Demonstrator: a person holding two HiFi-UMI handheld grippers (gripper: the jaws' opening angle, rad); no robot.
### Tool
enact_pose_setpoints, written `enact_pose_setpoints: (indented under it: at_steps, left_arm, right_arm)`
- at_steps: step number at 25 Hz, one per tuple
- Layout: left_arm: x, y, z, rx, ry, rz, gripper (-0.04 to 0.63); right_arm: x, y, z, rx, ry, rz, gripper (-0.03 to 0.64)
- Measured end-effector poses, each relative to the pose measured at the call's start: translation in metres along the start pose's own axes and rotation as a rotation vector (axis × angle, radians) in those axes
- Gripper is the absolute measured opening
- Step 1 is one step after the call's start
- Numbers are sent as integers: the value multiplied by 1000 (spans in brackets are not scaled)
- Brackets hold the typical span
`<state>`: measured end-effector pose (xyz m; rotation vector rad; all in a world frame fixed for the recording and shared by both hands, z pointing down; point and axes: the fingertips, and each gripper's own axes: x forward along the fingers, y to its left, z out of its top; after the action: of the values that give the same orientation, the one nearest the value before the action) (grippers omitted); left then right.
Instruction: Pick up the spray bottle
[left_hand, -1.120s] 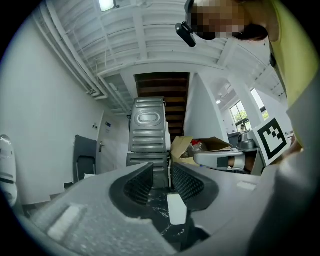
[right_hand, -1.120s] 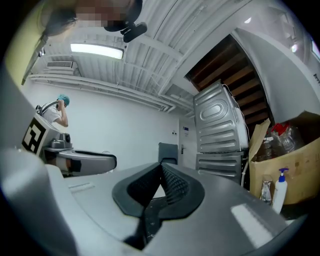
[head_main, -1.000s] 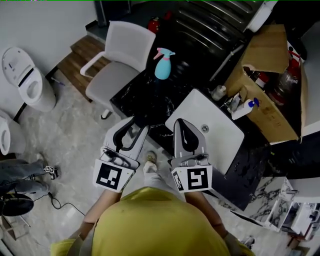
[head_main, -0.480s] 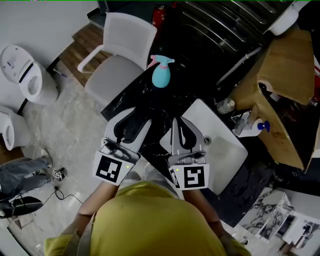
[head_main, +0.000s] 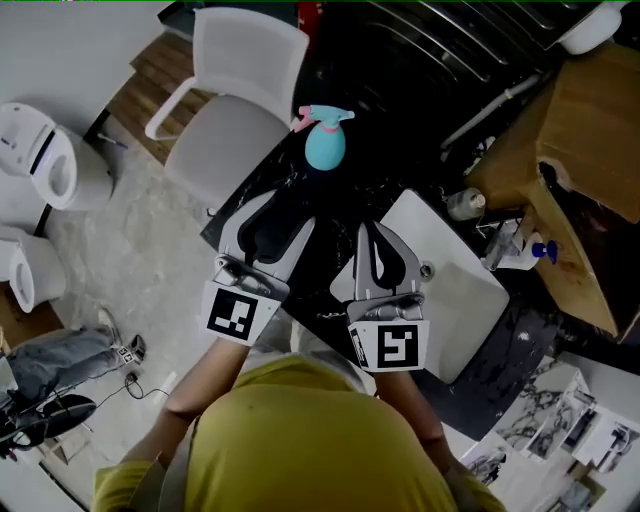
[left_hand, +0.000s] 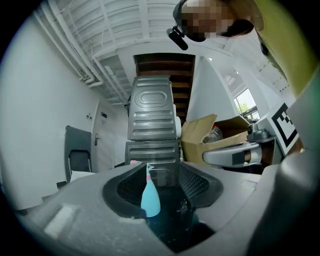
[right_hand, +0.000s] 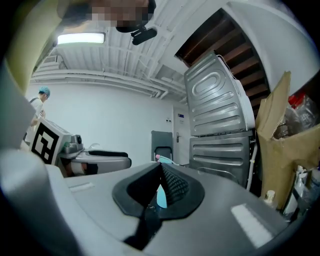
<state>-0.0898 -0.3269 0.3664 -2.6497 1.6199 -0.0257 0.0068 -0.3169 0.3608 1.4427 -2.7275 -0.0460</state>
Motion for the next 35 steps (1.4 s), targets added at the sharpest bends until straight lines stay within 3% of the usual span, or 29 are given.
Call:
enact_pose_setpoints:
  at_steps: [7, 17, 27, 35]
  left_arm:
    - [37, 27, -36, -3, 65, -59, 252]
    - [85, 49, -79, 1, 112, -104, 309]
    - [123, 62, -113, -81, 176, -149, 412]
    - [149, 56, -116, -35, 158, -260, 444]
  right_arm:
    - [24, -2, -7, -39, 26, -57, 1]
    - [52, -9, -25, -8, 66, -117, 0]
    - [66, -16, -38, 40, 102, -143, 0]
    - [72, -19, -47, 40, 124, -137, 1]
